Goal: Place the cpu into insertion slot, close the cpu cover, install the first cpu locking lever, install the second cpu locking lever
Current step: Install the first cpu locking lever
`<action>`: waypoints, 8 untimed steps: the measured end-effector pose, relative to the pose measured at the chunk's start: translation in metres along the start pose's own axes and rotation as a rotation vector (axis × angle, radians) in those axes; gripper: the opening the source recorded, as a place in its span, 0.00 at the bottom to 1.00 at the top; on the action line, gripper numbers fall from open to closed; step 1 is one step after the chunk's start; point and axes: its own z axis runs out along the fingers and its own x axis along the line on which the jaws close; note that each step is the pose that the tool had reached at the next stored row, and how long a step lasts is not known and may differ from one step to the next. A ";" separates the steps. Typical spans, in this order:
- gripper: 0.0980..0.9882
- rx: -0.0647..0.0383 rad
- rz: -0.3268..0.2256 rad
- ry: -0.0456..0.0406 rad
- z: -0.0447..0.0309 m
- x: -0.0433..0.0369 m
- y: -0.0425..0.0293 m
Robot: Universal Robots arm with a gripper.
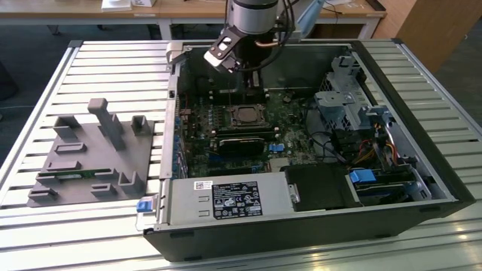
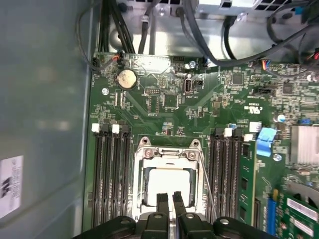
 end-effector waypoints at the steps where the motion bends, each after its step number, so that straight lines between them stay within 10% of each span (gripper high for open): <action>1: 0.09 0.000 0.000 0.0001 -0.0030 0.0000 0.0001; 8: 0.09 0.000 -0.012 0.0006 -0.0127 -0.0002 0.0004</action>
